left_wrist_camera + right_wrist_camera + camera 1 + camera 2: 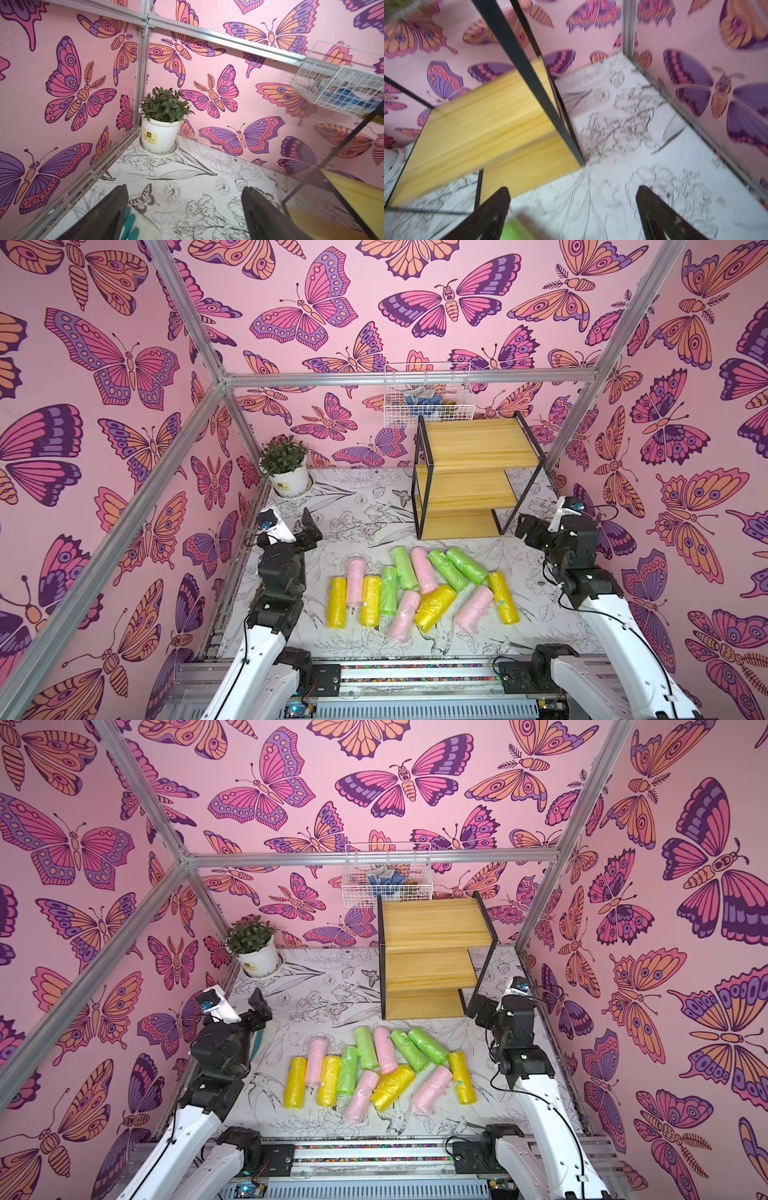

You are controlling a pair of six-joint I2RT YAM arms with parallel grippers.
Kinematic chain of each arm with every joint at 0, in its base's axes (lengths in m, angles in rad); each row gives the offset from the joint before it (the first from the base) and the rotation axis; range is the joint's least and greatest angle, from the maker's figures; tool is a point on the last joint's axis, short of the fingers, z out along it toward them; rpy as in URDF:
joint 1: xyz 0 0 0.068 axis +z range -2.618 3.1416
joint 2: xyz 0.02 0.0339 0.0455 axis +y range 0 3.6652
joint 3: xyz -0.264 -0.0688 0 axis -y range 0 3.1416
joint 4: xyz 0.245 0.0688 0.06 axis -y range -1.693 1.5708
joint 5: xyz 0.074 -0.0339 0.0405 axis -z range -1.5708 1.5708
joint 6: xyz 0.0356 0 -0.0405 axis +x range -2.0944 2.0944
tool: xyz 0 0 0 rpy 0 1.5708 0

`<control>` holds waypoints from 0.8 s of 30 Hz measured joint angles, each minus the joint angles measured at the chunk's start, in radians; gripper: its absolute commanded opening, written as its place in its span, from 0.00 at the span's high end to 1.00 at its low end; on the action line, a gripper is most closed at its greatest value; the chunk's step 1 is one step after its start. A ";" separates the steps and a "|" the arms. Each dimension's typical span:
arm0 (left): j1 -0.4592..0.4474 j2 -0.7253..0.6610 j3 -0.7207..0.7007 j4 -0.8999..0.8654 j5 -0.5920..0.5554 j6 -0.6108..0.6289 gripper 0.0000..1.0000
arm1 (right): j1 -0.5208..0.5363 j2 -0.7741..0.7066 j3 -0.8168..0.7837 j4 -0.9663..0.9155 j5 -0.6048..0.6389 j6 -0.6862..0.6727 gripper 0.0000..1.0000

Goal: Sort the rolls of trash bags by color and place them on the shelf
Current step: Pick up the roll of trash bags from the center of the board.

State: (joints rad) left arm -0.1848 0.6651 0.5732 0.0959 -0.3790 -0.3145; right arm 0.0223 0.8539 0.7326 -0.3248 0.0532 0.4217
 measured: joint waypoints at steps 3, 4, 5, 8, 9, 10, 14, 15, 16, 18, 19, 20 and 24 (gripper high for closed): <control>-0.002 -0.022 0.028 -0.159 0.093 -0.079 0.25 | 0.000 -0.058 -0.022 -0.179 -0.098 0.092 0.19; -0.002 -0.024 0.028 -0.199 0.122 -0.097 0.25 | 0.000 -0.085 -0.041 -0.215 -0.121 0.121 0.20; -0.003 -0.027 0.027 -0.246 0.160 -0.118 0.25 | 0.000 -0.128 -0.074 -0.260 -0.146 0.158 0.21; -0.005 -0.036 0.010 -0.338 0.279 -0.172 0.25 | 0.000 -0.248 -0.164 -0.401 -0.177 0.232 0.21; -0.005 -0.040 0.004 -0.356 0.312 -0.184 0.25 | 0.000 -0.275 -0.181 -0.441 -0.179 0.246 0.22; -0.005 -0.043 -0.003 -0.373 0.348 -0.195 0.25 | 0.000 -0.304 -0.196 -0.482 -0.183 0.264 0.22; -0.005 -0.046 -0.016 -0.419 0.466 -0.232 0.25 | 0.001 -0.316 -0.211 -0.564 -0.186 0.310 0.21; -0.005 -0.046 -0.016 -0.423 0.491 -0.238 0.25 | 0.001 -0.307 -0.215 -0.569 -0.186 0.315 0.21; -0.005 -0.045 -0.016 -0.426 0.517 -0.245 0.26 | 0.002 -0.291 -0.221 -0.574 -0.185 0.319 0.21; -0.005 -0.039 -0.015 -0.432 0.562 -0.251 0.26 | 0.006 -0.257 -0.238 -0.578 -0.185 0.329 0.21; -0.006 -0.031 -0.013 -0.436 0.588 -0.256 0.26 | 0.008 -0.243 -0.246 -0.578 -0.185 0.333 0.21; -0.006 -0.023 -0.008 -0.442 0.609 -0.261 0.26 | 0.009 -0.228 -0.256 -0.578 -0.185 0.335 0.21; -0.016 0.020 0.014 -0.452 0.674 -0.285 0.23 | 0.024 -0.186 -0.278 -0.576 -0.185 0.338 0.21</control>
State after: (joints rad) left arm -0.2012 0.6853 0.5869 -0.3557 0.2951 -0.5999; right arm 0.0467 0.6682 0.4545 -0.9005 -0.1322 0.7593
